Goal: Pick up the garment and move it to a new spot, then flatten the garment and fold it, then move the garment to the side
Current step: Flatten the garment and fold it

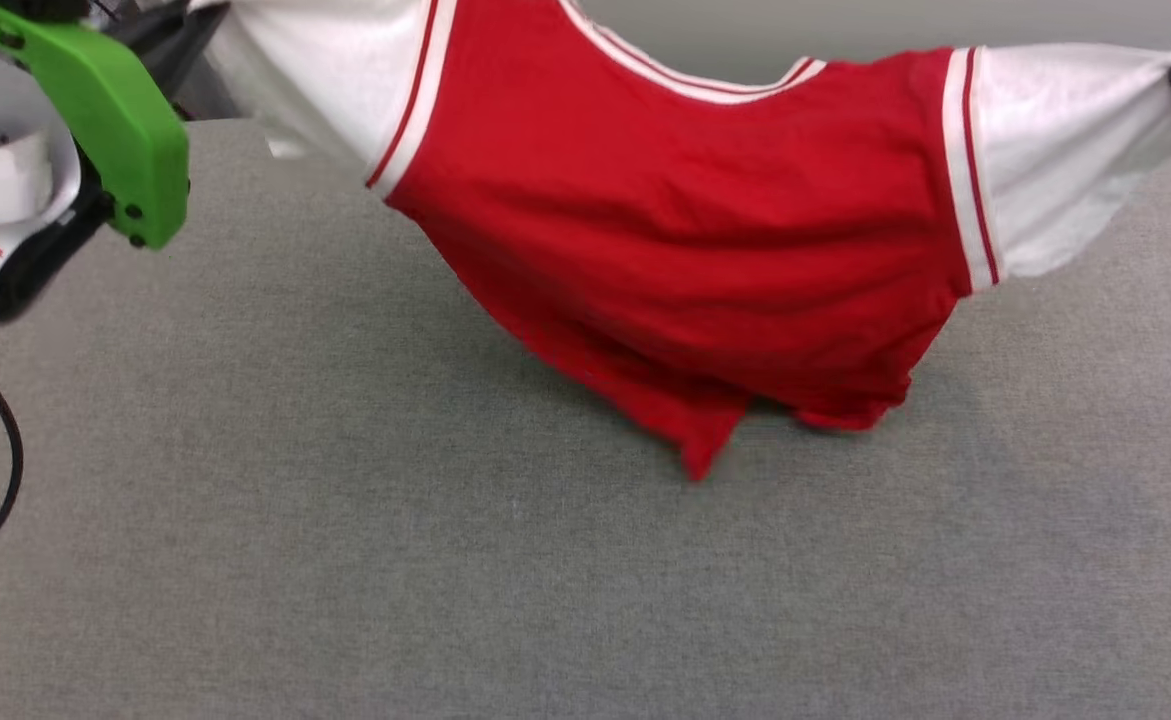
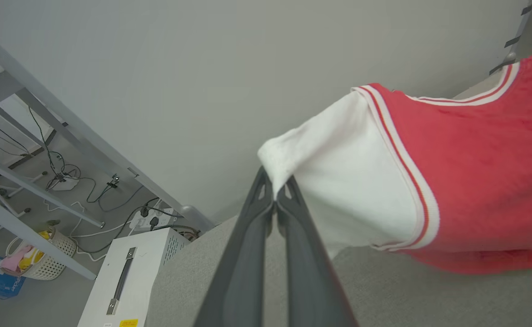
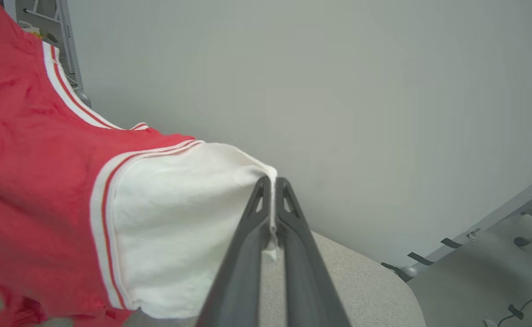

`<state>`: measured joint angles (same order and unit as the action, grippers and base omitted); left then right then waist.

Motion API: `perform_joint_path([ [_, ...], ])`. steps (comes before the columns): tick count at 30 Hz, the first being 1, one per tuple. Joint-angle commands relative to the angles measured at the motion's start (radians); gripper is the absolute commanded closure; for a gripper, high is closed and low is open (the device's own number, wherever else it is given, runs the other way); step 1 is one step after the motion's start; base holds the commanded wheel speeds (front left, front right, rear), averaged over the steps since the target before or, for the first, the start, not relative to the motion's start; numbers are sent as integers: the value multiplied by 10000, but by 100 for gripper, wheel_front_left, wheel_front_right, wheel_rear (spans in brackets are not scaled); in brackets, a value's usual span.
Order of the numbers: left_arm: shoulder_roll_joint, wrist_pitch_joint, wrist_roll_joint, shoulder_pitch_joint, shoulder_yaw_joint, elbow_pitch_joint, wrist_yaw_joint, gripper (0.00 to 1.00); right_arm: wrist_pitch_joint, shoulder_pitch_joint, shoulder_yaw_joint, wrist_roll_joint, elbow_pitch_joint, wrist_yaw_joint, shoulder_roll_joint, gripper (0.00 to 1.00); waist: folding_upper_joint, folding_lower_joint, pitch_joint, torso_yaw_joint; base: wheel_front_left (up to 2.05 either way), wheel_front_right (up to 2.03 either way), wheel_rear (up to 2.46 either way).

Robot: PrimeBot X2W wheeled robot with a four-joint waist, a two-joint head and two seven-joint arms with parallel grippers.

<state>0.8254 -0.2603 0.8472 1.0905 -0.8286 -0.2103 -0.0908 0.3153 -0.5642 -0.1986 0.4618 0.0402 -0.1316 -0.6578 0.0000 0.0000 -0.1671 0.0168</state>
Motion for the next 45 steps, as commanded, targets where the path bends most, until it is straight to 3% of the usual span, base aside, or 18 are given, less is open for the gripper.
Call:
perform_joint_path([
  [1,-13,172,-157,407,152,116,172,100,34,-474,19,-115,70,9,71,100,0,0,-230,-37,0,0,0],
  [12,-812,359,-945,3678,890,-522,192,100,236,-5672,-636,-1001,-1507,9,503,100,0,0,-2443,-349,0,0,0],
  [22,-1720,1309,-1673,6991,1254,-2716,-142,100,-703,-10249,-1483,-2038,-4477,9,1299,100,0,0,-3391,-503,0,0,0],
  [23,-1876,1622,-1611,7818,1325,-3512,-270,100,-1153,-11531,-1844,-2203,-5583,9,1548,100,0,0,-3468,-540,0,0,0],
  [26,-1911,1857,-1539,8095,1254,-4008,-333,100,-1496,-12150,-2107,-2210,-6378,9,1720,100,0,0,-3495,-532,0,0,0],
  [32,-2035,2466,-1204,7442,834,-4750,-387,100,-2309,-12091,-2853,-2006,-7679,9,2008,100,0,0,-3414,-462,0,0,0],
  [39,-1902,3495,-407,5135,151,-5196,-396,100,-3457,-10340,-3710,-1236,-9058,9,2643,100,0,0,-2947,-564,0,0,0],
  [45,-1849,4375,215,2732,-256,-5299,-397,100,-4407,-8323,-4413,-489,-9468,9,2834,100,0,0,-2090,-492,0,0,0],
])
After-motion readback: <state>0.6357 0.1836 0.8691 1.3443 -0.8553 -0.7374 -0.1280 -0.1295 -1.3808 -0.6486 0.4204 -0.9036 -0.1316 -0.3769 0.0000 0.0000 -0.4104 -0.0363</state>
